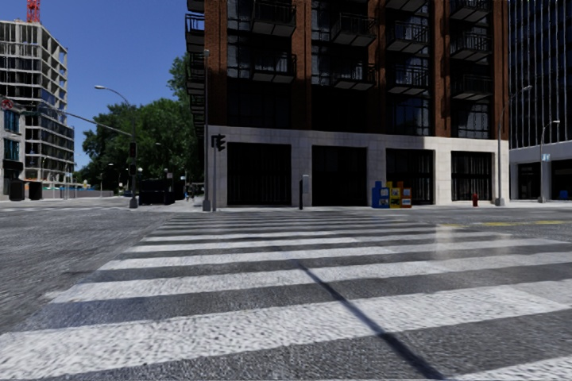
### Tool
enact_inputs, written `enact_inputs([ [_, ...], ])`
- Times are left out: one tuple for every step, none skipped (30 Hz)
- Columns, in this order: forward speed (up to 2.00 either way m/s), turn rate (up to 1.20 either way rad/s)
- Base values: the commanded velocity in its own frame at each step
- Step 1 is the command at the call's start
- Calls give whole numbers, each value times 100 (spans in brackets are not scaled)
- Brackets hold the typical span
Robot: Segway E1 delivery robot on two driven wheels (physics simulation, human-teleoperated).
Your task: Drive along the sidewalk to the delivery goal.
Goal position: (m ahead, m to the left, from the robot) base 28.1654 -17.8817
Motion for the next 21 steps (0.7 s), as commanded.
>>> enact_inputs([
  [168,0],
  [171,0],
  [200,0],
  [200,0],
  [200,0],
  [200,0],
  [200,0],
  [200,0],
  [200,0],
  [200,0],
  [200,0],
  [200,0],
  [200,0],
  [200,0],
  [200,0],
  [200,0],
  [200,0],
  [200,0],
  [200,0],
  [200,0],
  [200,0],
])
